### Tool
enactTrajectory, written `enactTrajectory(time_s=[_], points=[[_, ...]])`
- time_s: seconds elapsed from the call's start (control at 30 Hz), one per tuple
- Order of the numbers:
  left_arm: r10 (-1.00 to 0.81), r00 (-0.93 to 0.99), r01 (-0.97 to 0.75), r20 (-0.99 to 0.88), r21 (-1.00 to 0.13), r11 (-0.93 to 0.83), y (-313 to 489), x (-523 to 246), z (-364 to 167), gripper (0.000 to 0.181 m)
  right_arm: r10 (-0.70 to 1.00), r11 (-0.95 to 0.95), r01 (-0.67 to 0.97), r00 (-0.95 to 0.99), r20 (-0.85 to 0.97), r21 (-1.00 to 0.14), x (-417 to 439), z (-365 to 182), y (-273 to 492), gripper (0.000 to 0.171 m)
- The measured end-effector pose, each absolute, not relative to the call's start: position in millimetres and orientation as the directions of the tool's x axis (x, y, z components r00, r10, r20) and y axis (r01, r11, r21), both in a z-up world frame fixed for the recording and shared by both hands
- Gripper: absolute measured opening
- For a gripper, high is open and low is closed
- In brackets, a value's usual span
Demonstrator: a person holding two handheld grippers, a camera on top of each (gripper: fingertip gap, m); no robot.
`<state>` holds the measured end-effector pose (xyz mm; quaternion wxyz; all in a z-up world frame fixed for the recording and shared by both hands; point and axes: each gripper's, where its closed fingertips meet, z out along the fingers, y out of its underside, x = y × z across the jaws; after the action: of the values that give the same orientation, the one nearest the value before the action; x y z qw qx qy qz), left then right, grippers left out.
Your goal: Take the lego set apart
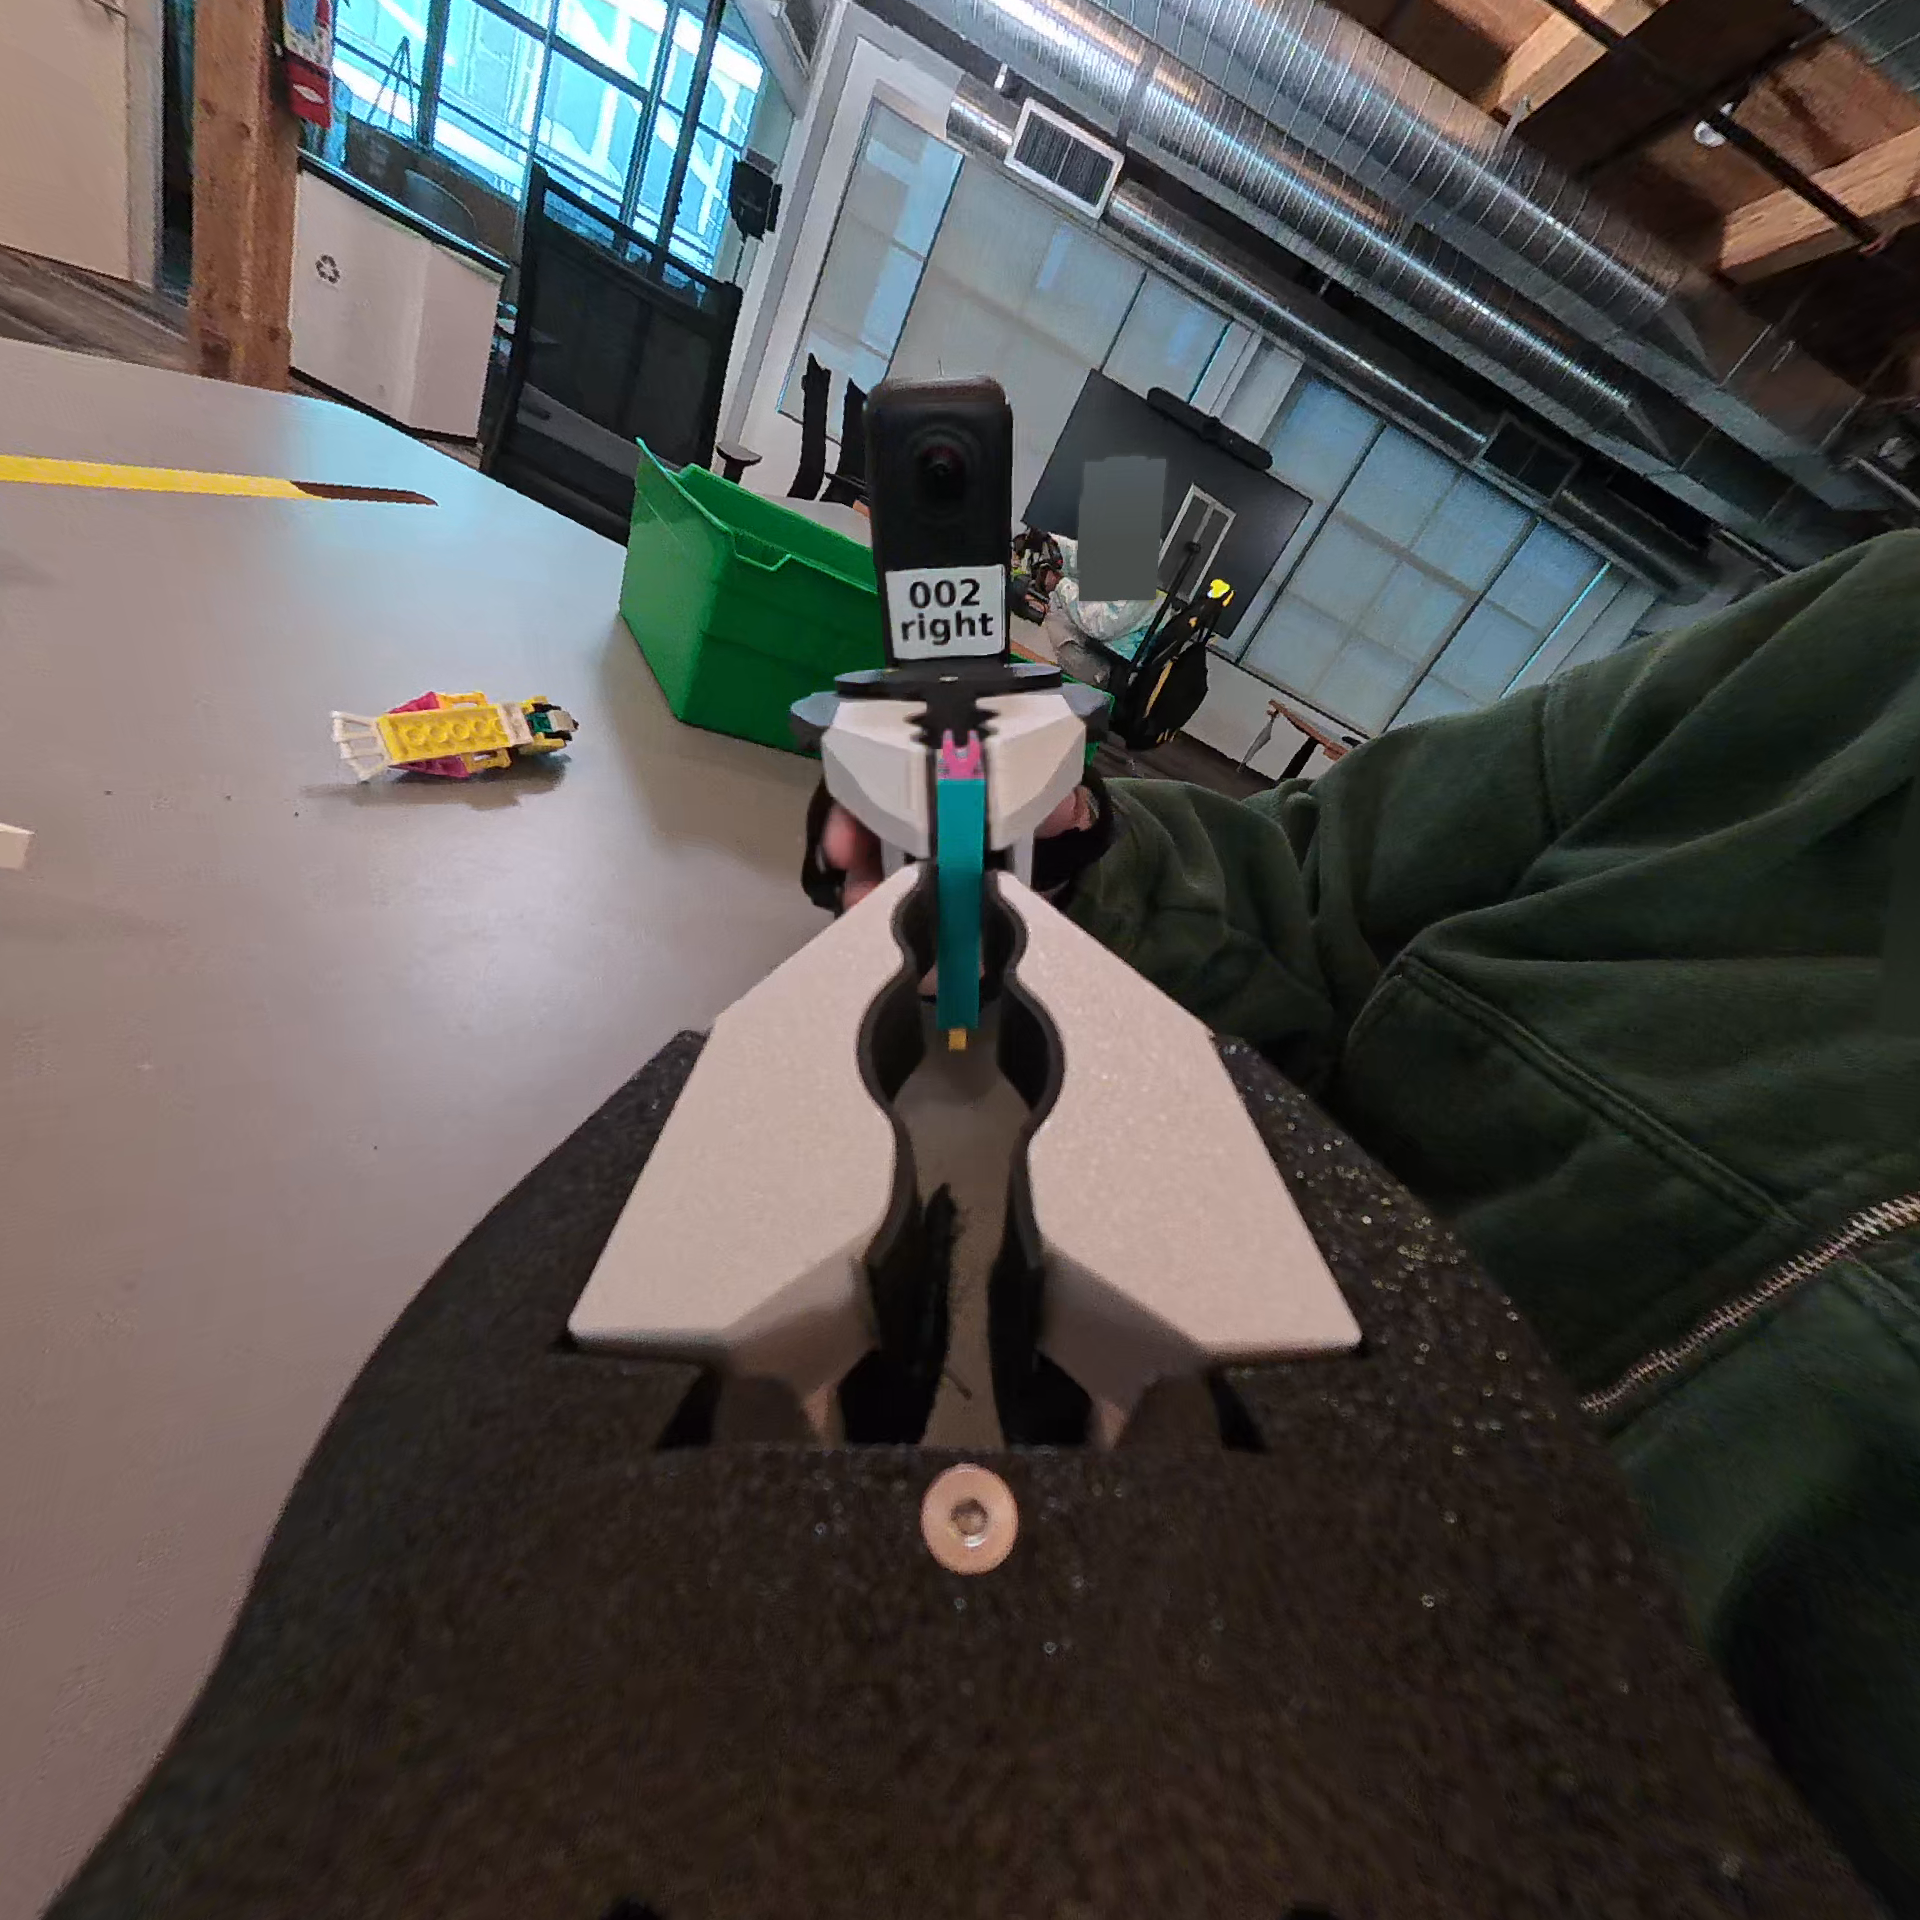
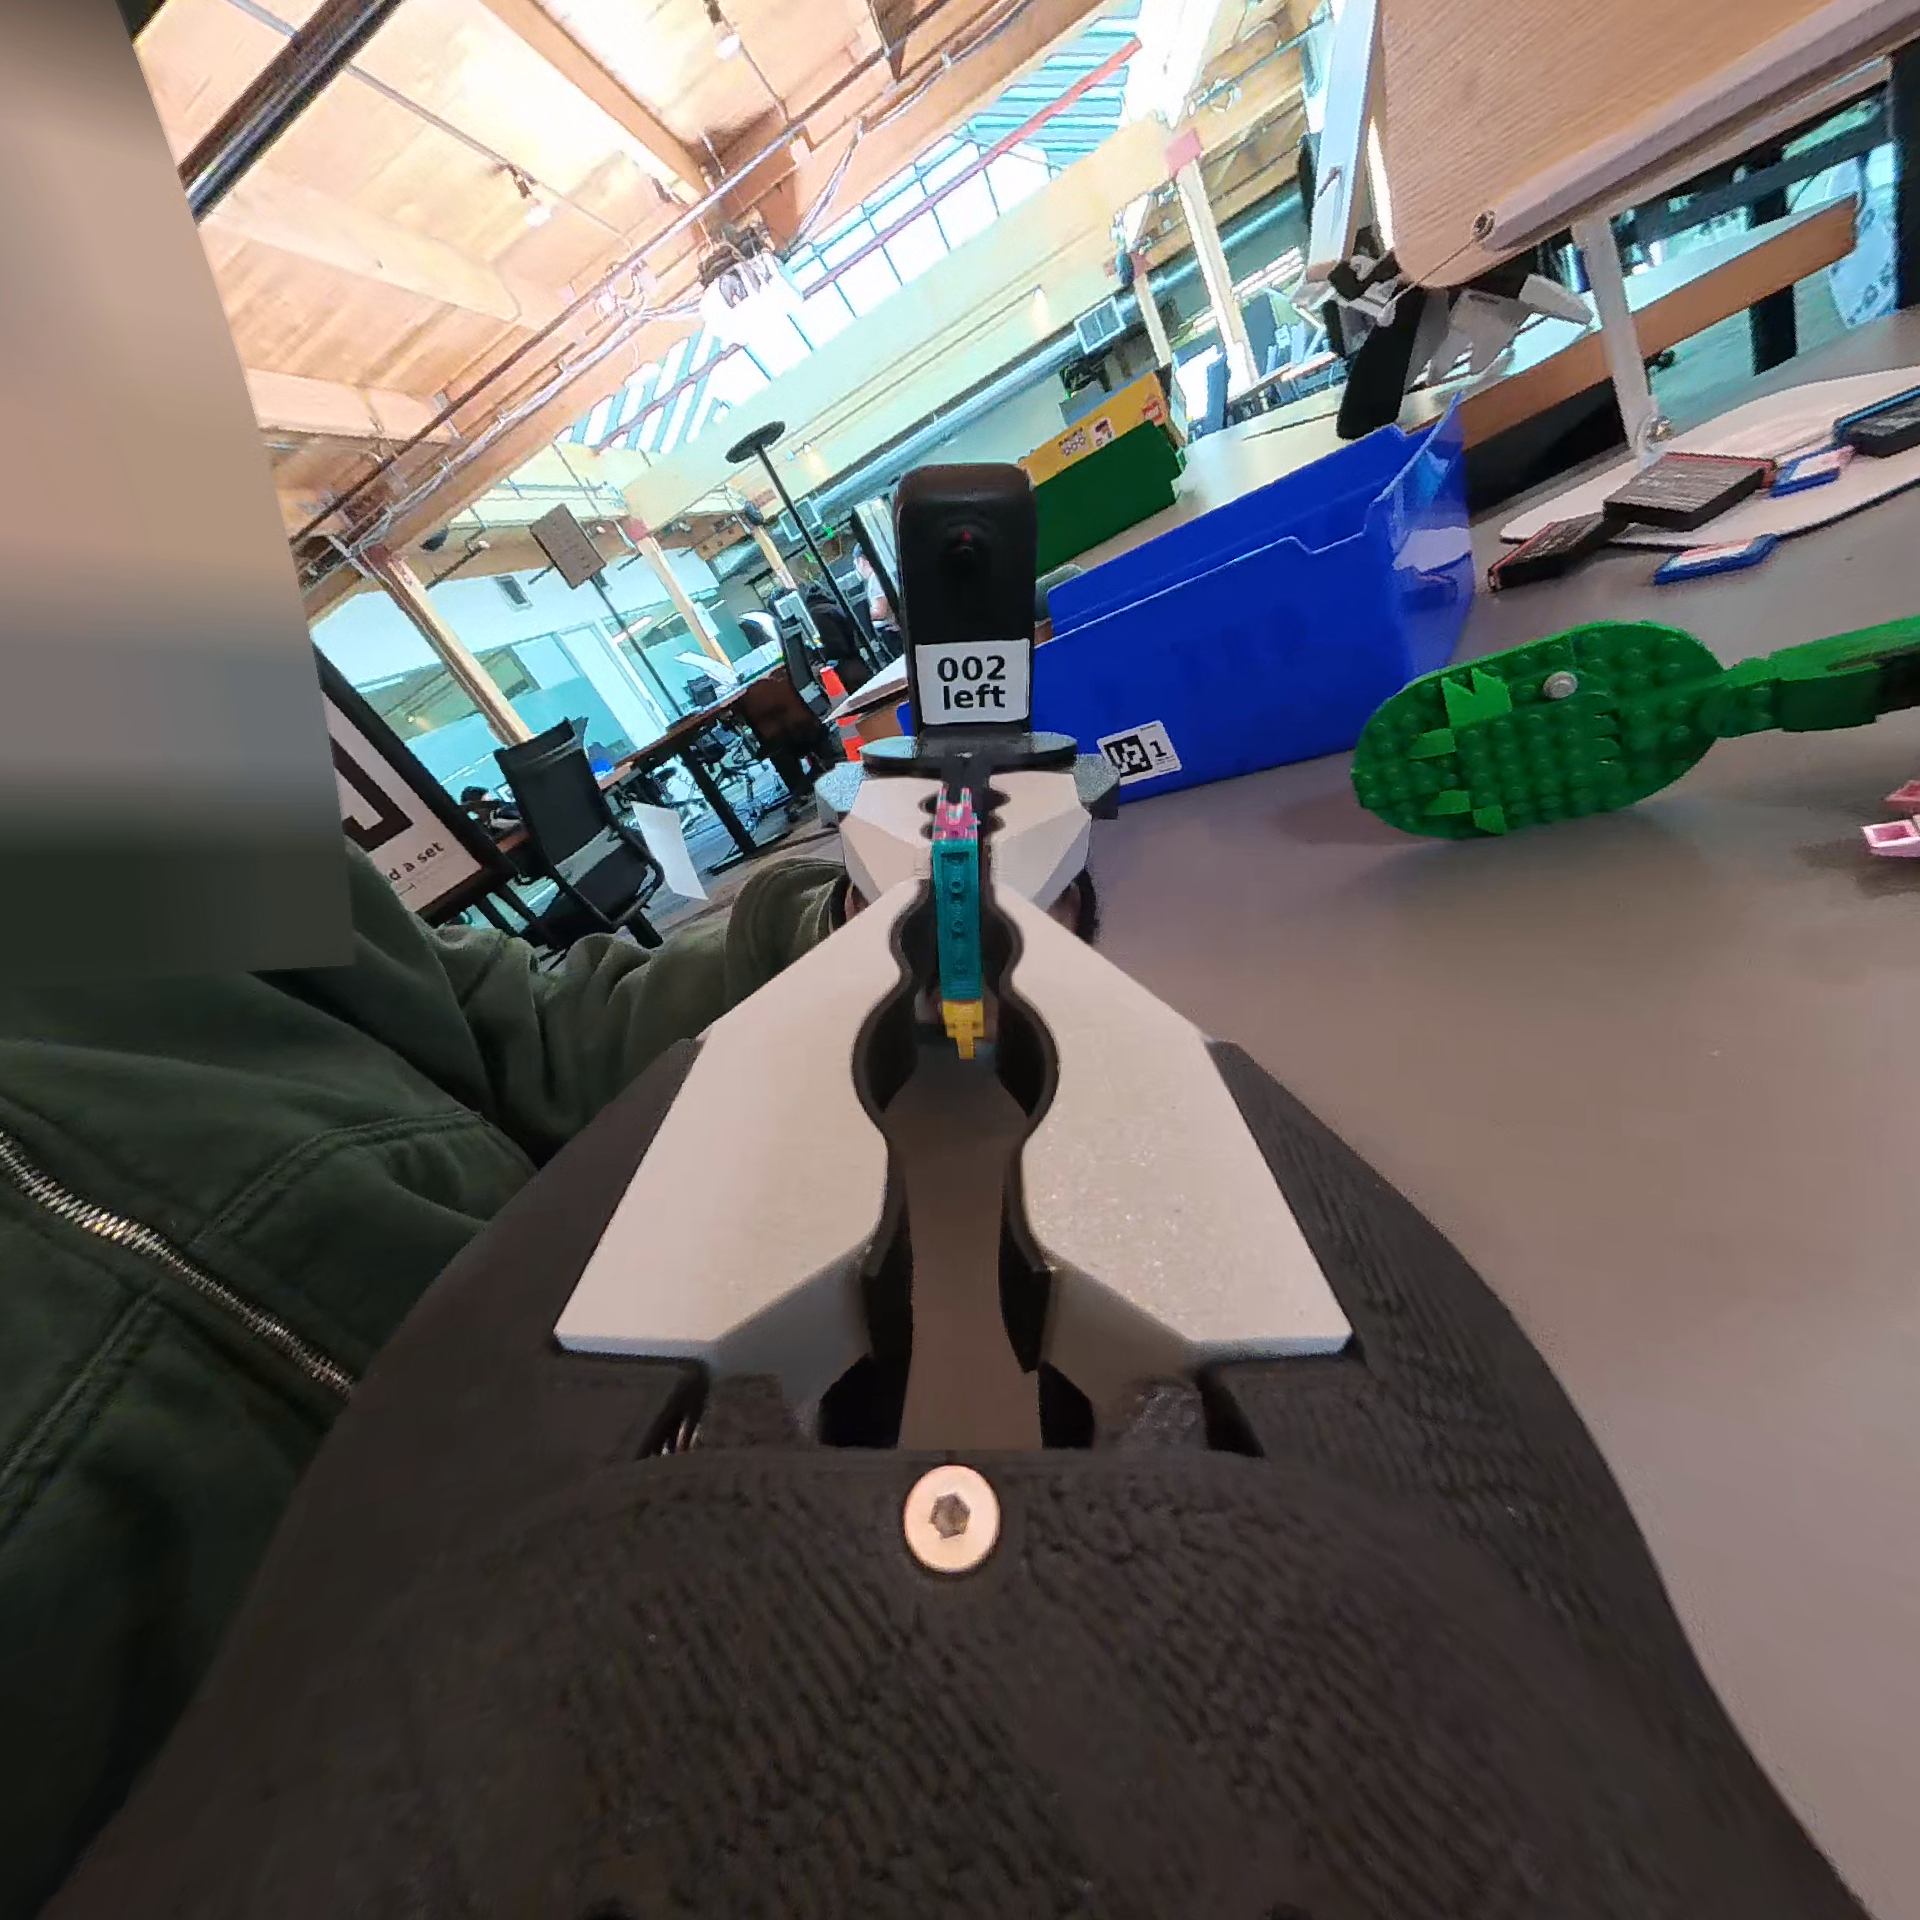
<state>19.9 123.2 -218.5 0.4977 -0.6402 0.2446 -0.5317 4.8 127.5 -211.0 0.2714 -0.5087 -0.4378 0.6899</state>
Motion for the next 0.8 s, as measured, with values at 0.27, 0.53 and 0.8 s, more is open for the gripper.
enactTrajectory(time_s=[0.27, 0.53, 0.8], points=[[-0.867, 0.365, 0.163, 0.34, -0.94, -0.3, 116, 27, -219, 0.005, 0.912, -0.217, 0.143, -0.324, -0.253, -0.966, 19, -218, 119, 0.006], [-0.891, 0.335, 0.099, 0.308, -0.951, -0.292, 109, 38, -226, 0.005, 0.92, -0.044, 0.229, -0.37, -0.129, -0.972, 32, -229, 111, 0.005], [-0.898, 0.286, 0.091, 0.335, -0.942, -0.323, 104, 44, -228, 0.005, 0.91, 0.014, 0.26, -0.403, -0.095, -0.966, 39, -233, 106, 0.005]])
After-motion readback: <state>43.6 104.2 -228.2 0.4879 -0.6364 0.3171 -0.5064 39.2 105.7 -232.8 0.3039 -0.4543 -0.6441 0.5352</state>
